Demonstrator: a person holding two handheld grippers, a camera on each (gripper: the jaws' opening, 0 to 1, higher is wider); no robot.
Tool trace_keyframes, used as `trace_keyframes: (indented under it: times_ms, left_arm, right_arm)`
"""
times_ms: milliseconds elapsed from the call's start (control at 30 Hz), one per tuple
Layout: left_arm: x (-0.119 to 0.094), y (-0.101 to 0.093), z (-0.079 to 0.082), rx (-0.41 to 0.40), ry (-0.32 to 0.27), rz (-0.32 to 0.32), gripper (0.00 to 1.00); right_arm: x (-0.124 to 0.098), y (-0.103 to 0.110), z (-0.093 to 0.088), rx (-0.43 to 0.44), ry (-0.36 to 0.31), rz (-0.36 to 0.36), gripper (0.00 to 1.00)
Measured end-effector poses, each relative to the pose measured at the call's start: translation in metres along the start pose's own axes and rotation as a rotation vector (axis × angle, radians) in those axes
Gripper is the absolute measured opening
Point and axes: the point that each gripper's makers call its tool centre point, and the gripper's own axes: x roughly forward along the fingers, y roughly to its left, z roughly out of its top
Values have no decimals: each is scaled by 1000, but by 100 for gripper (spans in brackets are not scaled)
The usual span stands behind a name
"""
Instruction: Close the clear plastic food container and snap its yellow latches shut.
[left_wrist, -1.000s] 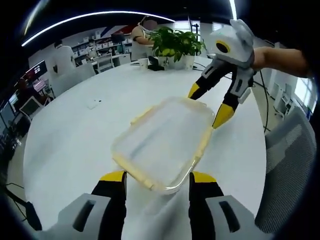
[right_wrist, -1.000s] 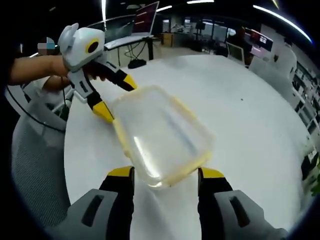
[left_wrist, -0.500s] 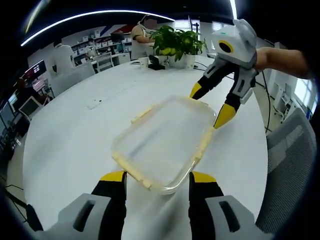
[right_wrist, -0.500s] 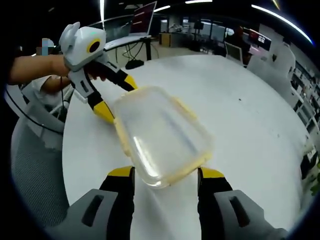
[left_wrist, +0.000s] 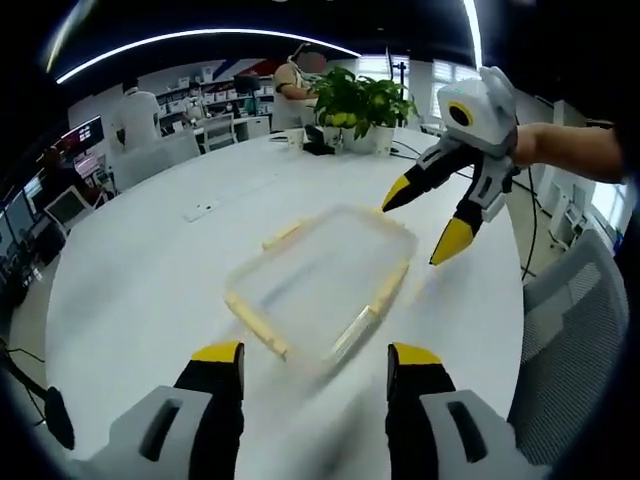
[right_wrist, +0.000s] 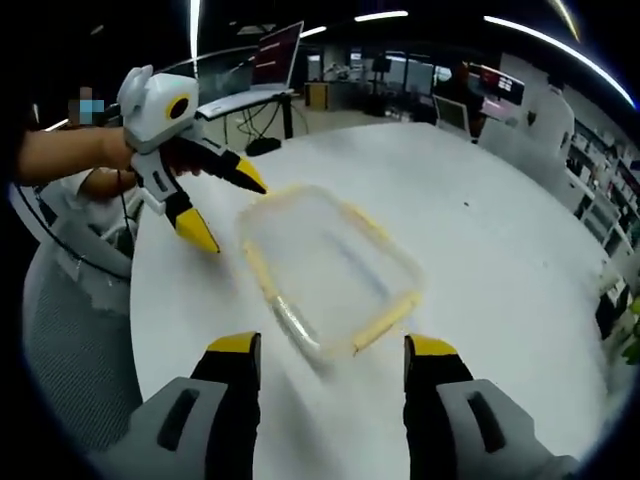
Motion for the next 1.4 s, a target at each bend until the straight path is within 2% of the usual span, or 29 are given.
trace_keyframes:
  times_ms: [267,567,667,800,867,900,1100,1267,1400]
  left_arm:
    - [-19,-12,0,-11,-42,18,58]
    - [-45,-29,2,-21,-127,39,66]
    - [-56,-34,5,-31,-171,48,70]
    - [-65,-41,1,-23,-193,59,74]
    - [-70,-44,-1,-26,-204,65,77]
    - [-73,-46,-3,-30,-217,66,77]
    - [-80,-55,-13,-49,-224,65,84]
    - [-84,-58,-12,-49,-236,74,92]
    - [-87,-61,-9,-61,-261,73,99]
  right_arm:
    - [-13,16,-6,-9,-39,-29,60]
    - [-37,31,-14,-23,-94,-96,68]
    - [-47,38,-17,-13,-131,-111,72]
    - [-56,41,-22,2,-157,-139,79]
    - [-58,43,-25,18,-172,-142,82]
    - [-61,46,-25,59,-205,-142,83]
    - [-70,52,-30,85,-259,-159,91]
    - [-77,52,-36,88,-278,-180,98]
    - [-81,54,-40,92,-288,-186,99]
